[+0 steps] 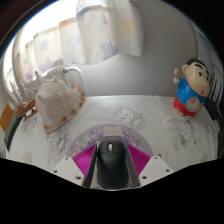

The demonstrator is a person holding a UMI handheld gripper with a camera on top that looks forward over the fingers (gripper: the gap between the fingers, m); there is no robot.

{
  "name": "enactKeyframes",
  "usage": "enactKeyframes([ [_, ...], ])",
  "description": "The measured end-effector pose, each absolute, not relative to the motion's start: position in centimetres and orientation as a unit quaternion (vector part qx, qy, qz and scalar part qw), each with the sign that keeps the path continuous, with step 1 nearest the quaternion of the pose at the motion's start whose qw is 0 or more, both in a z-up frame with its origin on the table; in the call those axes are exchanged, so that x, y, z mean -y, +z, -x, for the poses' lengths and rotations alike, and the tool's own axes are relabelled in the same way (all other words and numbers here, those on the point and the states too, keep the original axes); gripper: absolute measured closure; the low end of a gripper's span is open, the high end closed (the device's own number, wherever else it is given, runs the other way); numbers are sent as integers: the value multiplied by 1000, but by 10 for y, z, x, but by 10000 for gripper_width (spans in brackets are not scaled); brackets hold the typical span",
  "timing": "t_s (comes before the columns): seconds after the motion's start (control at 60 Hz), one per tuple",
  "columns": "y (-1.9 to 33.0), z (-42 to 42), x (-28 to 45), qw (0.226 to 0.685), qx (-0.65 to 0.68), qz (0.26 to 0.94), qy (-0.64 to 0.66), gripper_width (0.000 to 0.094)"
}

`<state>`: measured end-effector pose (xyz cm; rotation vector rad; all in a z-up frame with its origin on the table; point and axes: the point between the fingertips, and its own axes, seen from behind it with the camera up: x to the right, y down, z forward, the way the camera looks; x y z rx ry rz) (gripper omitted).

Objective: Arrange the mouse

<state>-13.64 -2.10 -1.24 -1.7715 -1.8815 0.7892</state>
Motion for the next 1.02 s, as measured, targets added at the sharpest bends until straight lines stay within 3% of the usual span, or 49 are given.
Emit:
enactKeyframes([
  [0.067,-8,133,14,216,672,650,280,71],
  [0.167,29,121,-5,227,662,658,279,82],
  [0.317,114,68,-36,237,648,669,274,88],
  [0.533,200,-35,-97,290,643,670,231,88],
  [0.667,221,-84,-119,296,628,680,235,84],
  [1.017,222,-174,-144,290,608,701,236,86],
])
